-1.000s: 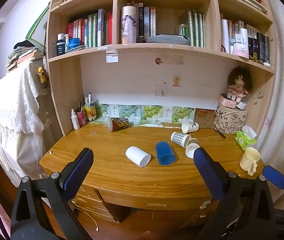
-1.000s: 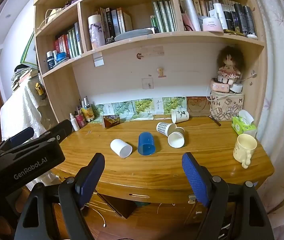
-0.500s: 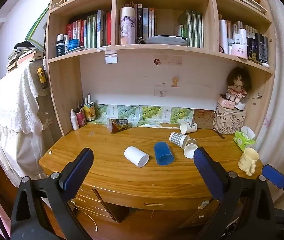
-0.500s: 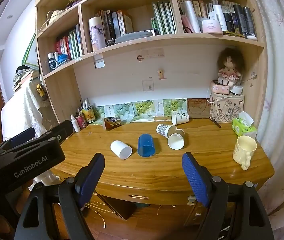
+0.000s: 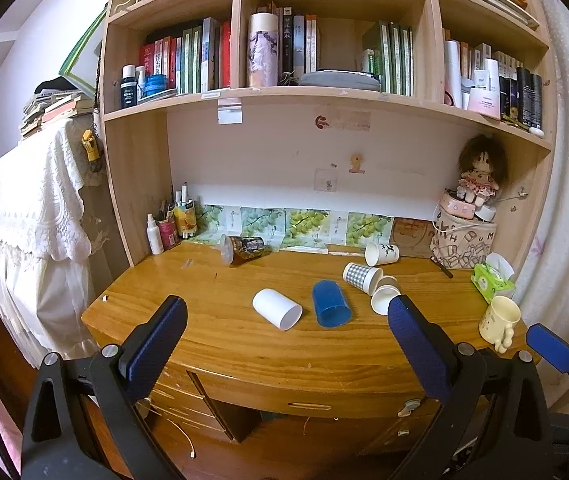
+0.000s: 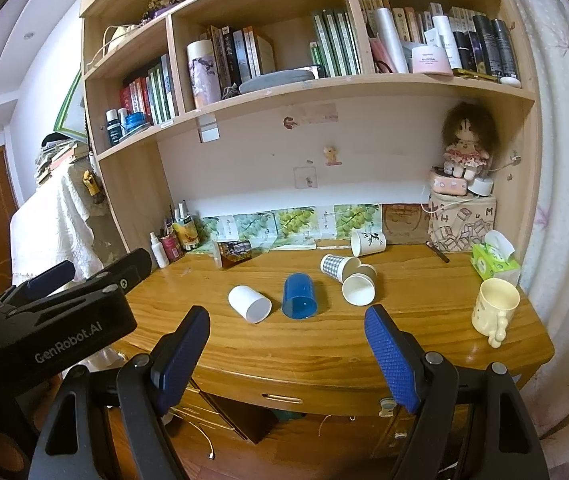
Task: Flip cup upright
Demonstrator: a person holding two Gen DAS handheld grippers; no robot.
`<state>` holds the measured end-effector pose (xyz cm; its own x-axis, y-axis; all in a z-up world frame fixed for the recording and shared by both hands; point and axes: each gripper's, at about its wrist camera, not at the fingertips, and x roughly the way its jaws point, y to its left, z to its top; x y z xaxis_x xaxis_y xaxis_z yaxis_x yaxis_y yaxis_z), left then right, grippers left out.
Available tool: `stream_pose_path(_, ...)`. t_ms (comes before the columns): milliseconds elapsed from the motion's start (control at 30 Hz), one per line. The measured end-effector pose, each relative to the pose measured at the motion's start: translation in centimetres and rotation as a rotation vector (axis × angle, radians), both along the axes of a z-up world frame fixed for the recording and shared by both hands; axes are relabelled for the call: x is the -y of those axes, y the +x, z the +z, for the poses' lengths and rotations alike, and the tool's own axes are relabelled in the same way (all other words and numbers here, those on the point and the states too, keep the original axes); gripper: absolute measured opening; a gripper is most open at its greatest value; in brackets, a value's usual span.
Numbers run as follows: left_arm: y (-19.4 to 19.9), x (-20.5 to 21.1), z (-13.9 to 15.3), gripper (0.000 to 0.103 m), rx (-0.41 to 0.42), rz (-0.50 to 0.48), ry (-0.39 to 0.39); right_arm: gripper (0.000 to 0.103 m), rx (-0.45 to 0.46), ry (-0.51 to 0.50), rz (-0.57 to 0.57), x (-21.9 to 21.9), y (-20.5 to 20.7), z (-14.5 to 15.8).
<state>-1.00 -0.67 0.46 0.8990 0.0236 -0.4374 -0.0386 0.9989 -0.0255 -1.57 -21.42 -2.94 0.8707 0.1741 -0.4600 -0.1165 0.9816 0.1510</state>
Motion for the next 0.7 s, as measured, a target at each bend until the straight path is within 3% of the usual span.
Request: stream_pose_path(700,3.7,-1.2,-1.5,0.101,-0.085,0.034,-0.036,0.08,-0.041,0.003,0.026,-0.5,2.6,-0.8)
